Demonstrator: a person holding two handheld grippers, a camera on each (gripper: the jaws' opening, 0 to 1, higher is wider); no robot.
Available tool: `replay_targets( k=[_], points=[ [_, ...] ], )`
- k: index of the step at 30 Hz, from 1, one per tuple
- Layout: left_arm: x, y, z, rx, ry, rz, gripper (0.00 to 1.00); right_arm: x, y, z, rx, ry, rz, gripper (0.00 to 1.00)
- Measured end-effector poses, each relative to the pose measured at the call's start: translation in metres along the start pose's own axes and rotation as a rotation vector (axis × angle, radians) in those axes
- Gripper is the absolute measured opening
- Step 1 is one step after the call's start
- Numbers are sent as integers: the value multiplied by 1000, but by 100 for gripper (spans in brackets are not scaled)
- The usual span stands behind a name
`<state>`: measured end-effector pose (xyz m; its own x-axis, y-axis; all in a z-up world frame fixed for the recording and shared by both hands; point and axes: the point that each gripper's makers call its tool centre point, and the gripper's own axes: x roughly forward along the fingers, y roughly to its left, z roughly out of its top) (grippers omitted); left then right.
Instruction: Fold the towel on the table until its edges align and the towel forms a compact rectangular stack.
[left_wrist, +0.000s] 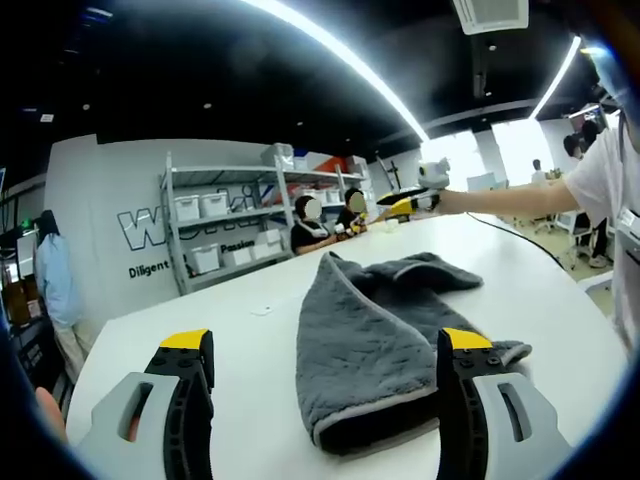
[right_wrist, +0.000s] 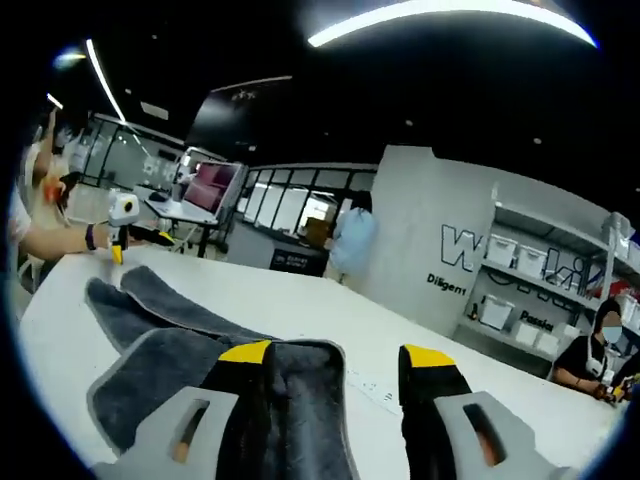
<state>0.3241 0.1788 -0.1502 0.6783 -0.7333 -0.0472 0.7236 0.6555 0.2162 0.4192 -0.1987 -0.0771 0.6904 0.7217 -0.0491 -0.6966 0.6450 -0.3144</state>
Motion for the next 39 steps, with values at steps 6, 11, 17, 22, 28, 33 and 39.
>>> replay_targets(
  k=[6, 11, 17, 22, 28, 33, 39],
  points=[
    [-5, 14, 2, -18, -18, 33, 90, -15, 27, -19, 17, 33, 91, 65],
    [-5, 24, 0, -27, -16, 47, 89, -19, 53, -34, 68, 26, 173, 76],
    [-5, 30, -10, -41, 12, 57, 89, -22, 71, -52, 119, 5, 194, 81],
    [-9, 34, -11, -48, 12, 67, 89, -26, 78, -72, 194, -26, 187, 89],
    [-16, 43, -9, -47, 10, 104, 89, -39, 69, -84, 250, -53, 167, 97],
    [-21, 49, -6, -39, 4, 120, 89, -51, 63, -79, 252, -91, 153, 98],
    [-23, 49, -7, -37, 14, 121, 88, -54, 69, -76, 268, -100, 171, 99]
  ],
)
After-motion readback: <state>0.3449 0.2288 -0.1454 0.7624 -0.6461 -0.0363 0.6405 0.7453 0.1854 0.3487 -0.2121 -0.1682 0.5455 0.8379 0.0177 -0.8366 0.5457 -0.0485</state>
